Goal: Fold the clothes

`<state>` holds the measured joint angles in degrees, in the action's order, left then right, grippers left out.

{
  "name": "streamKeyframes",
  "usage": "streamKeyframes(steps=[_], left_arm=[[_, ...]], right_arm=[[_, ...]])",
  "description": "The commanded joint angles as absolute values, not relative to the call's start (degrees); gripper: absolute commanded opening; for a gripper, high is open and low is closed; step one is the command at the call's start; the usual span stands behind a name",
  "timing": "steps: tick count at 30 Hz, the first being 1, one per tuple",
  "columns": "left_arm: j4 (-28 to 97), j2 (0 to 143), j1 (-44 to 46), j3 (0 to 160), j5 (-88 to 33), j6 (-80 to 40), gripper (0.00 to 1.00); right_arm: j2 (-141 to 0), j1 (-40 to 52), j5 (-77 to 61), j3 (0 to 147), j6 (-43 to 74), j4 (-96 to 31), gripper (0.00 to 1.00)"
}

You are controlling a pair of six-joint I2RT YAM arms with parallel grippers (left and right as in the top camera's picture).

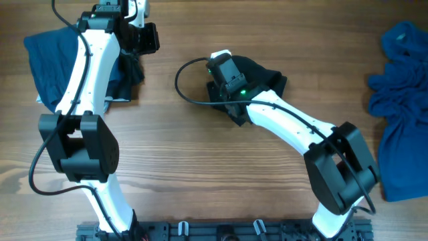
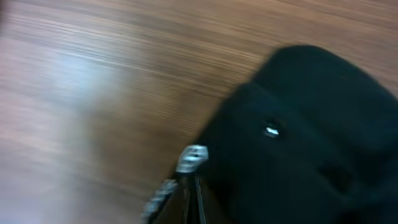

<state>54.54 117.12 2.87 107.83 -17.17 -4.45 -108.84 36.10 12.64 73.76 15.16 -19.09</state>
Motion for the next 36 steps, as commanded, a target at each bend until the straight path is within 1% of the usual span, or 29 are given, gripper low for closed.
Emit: streamKeyframes(steps=[1,4,10,16,19,21,23,26,29,31,34,36], left_arm=[[54.7,117.6,2.7,107.9,-16.8,-5.0,0.14],[54.8,117.6,2.7,107.9,-16.8,-5.0,0.15],[54.9,117.6,2.7,107.9,-16.8,-5.0,0.16],[55.0,117.6,3.2,107.9,-17.6,-5.0,0.17],[54.9,117.6,4.3,107.9,-18.5,-5.0,0.17],[54.9,117.6,5.5,107.9,-18.8,-5.0,0.13],[54.9,117.6,7.5,107.9,-18.8,-5.0,0.04],[54.8,117.6,10.2,107.9,-18.8,-5.0,0.04],[54.5,117.9,12.6,107.9,-19.6,-5.0,0.04],[55.0,118.9,13.6,107.9,-24.7,-5.0,0.04],[55.8,121.5,15.0,107.8,-32.9,-4.7,0.04],[56.7,124.0,16.0,107.8,-39.0,-1.8,0.04]], right_arm=[[-110.4,36.0,25.0,74.1,15.1,-22.2,0.04],[-110.4,35.4,29.2,74.1,15.3,-26.7,0.05],[-110.4,32.3,29.5,74.1,23.0,-36.1,0.04],[-110.4,28.0,24.6,71.4,24.2,-36.9,0.04],[-109.7,25.2,19.0,71.8,20.7,-36.0,0.04],[-107.7,23.1,12.9,73.3,17.5,-36.2,0.04],[-103.5,20.8,8.4,74.9,15.0,-36.9,0.04],[-97.8,18.7,-0.8,75.4,7.0,-36.4,0.04],[-96.0,17.2,-11.0,75.4,7.0,-33.4,0.04],[-97.3,15.9,-16.4,75.4,8.1,-30.7,0.04],[-100.6,14.2,-17.1,75.4,8.2,-28.6,0.04],[-103.6,12.8,-18.3,75.4,9.1,-27.5,0.04]])
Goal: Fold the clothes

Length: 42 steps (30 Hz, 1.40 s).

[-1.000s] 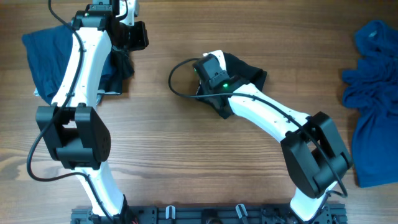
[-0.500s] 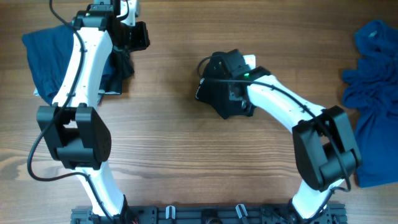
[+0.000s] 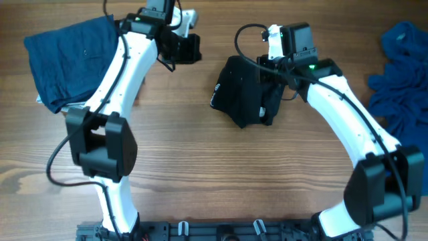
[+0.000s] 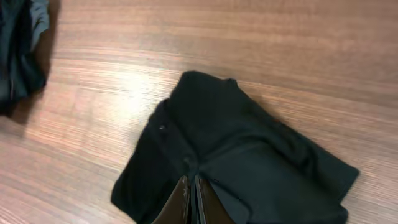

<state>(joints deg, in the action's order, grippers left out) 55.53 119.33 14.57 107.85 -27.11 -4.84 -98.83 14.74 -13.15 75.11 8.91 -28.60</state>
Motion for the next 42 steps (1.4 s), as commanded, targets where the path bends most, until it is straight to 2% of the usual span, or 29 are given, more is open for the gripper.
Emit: streamKeyframes(steps=[1,7,15,22,24,32,36,42], left_arm=[[57.2,125.1,16.4,107.8,-41.7,-0.3,0.04],[58.8,130.8,18.8,107.7,-60.8,9.4,0.04],[58.0,136.0,24.4,105.2,-66.3,16.3,0.04],[55.8,136.6,29.5,104.0,-65.7,16.3,0.04],[53.6,136.8,30.6,103.2,-60.7,16.2,0.04],[49.8,140.7,30.0,102.2,-59.3,16.0,0.04],[46.5,143.5,30.2,102.2,-53.2,9.6,0.04],[45.8,142.5,30.0,102.5,-52.9,1.8,0.04]], right_arm=[[-104.8,12.2,-19.7,75.4,8.9,-26.9,0.04],[-114.8,6.5,-25.4,75.4,9.0,-24.3,0.04],[-124.1,4.7,-25.6,75.3,4.6,-25.5,0.04],[-124.6,4.6,-25.6,75.3,4.7,-24.9,0.04],[-124.6,4.5,-25.6,75.3,4.7,-25.1,0.04],[-120.4,2.1,-25.8,75.4,4.7,-24.6,0.04],[-120.5,-0.1,-25.8,75.4,5.0,-25.7,0.04],[-119.2,-0.1,-28.4,75.7,4.6,-24.0,0.04]])
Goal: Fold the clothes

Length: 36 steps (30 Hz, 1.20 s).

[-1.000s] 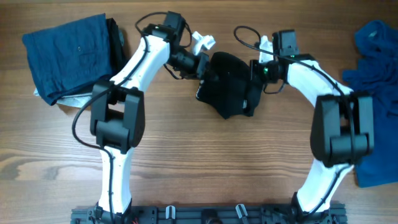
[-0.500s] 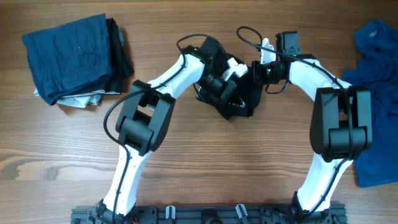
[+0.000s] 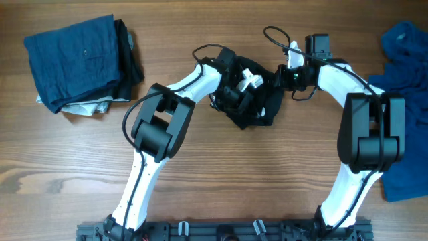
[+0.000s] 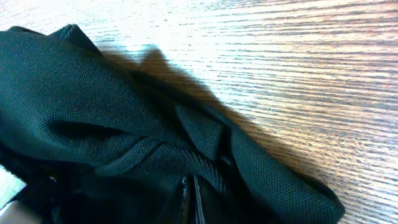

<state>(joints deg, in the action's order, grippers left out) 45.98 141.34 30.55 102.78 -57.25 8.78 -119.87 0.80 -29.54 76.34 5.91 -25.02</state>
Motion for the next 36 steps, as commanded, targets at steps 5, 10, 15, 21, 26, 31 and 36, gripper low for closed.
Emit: streamKeyframes(steps=[5,10,15,21,26,31,36], left_arm=[[45.8,133.5,29.7,105.5,-54.2,-6.0,0.04],[43.6,121.5,29.7,108.2,-35.0,-16.6,0.13],[46.1,120.5,30.9,107.9,-21.0,-17.5,0.06],[54.1,127.6,33.6,107.9,-21.1,-17.7,0.04],[52.5,132.9,37.8,107.9,-21.1,-19.9,0.04],[46.9,135.1,40.4,107.9,-21.1,-21.8,0.04],[49.9,137.3,40.5,107.9,-19.2,-23.0,0.04]], right_arm=[[-110.9,-2.5,-28.6,78.4,4.8,-24.9,0.04],[-99.3,-9.8,-24.6,78.4,5.1,-27.8,0.87],[-97.2,-15.2,-17.7,78.4,5.1,-30.2,0.99],[-97.3,-15.5,-17.6,78.4,5.1,-30.3,1.00],[-97.3,-15.5,-17.6,78.4,5.1,-30.3,0.99],[-97.3,-15.5,-17.6,78.4,5.1,-30.3,1.00],[-97.3,-15.5,-17.6,78.4,5.1,-30.3,1.00]])
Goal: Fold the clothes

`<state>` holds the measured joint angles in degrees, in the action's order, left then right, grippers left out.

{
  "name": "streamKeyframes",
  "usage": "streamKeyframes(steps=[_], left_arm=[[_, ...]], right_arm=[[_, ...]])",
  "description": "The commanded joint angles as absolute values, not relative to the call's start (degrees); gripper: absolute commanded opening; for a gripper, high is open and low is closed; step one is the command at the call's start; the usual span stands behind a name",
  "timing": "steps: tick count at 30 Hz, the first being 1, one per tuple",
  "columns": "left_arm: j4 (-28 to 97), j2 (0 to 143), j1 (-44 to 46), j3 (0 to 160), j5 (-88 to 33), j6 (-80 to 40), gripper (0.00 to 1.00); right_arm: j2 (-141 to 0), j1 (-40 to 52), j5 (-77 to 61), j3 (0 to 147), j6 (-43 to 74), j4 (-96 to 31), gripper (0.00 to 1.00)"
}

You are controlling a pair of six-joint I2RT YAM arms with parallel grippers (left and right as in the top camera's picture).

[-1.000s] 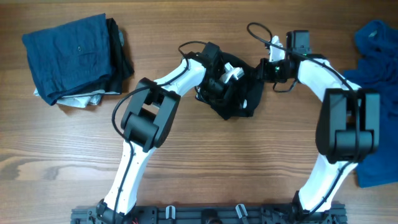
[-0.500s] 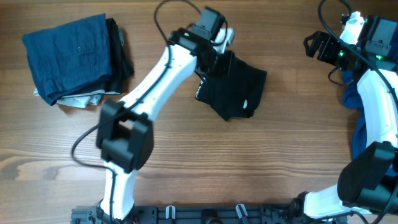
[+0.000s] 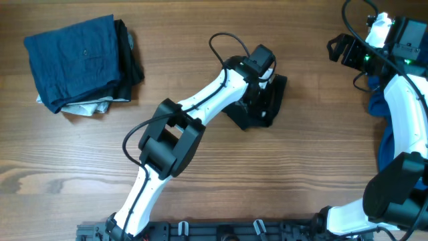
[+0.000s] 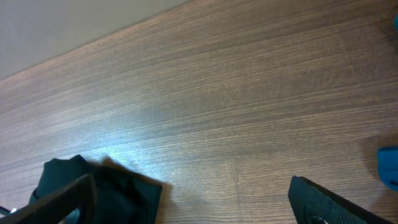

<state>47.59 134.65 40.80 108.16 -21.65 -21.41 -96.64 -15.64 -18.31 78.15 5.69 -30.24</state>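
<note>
A black garment [image 3: 264, 110] lies bunched in the middle of the wooden table, and its corner shows at the lower left of the right wrist view [image 4: 118, 193]. My left gripper [image 3: 259, 84] is down on the garment's top. Its fingers are lost against the black cloth, so their state does not show. My right gripper [image 3: 336, 50] hangs at the far right, well away from the garment. It is open [image 4: 193, 208], its fingers [image 4: 323, 199] spread wide over bare wood with nothing between them.
A folded stack with a dark blue piece on top [image 3: 77, 60] sits at the far left. A heap of blue clothes [image 3: 384, 150] lies along the right edge, partly under my right arm; a bit of it shows in the right wrist view [image 4: 388, 167].
My right gripper was shut on the black garment's right edge; now it is open and off to the far right. My left gripper sits further right on the garment, which looks narrower.
At first my right gripper was shut at the black garment in mid-table and my left was over the folded stack. Then the right stood at the garment while the left had come to the middle. Later both were on the garment. Now only the left is there.
</note>
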Motion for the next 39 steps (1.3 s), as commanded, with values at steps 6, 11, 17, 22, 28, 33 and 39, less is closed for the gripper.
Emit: streamKeyframes(steps=[6,11,17,22,28,33,39], left_arm=[[62.9,139.4,39.8,107.8,-1.6,-17.7,0.04],[74.8,139.4,36.5,107.8,27.2,-16.9,0.04],[73.8,138.8,27.6,108.5,32.4,-16.3,0.22],[73.8,134.6,20.7,115.8,15.3,-14.0,0.43],[74.5,124.4,17.8,119.7,-0.2,-15.2,0.74],[74.3,123.0,18.0,119.0,-17.7,-17.1,1.00],[72.6,123.1,22.0,115.4,-16.8,-22.3,1.00]], right_arm=[[-97.3,-15.5,-17.6,78.4,5.1,-30.3,0.99],[-97.3,-15.5,-17.6,78.4,5.1,-30.3,0.99],[-97.3,-15.5,-17.6,78.4,5.1,-30.3,0.99],[-97.3,-15.5,-17.6,78.4,5.1,-30.3,0.99],[-97.3,-15.5,-17.6,78.4,5.1,-30.3,0.99],[-97.3,-15.5,-17.6,78.4,5.1,-30.3,0.99],[-97.3,-15.5,-17.6,78.4,5.1,-30.3,1.00]])
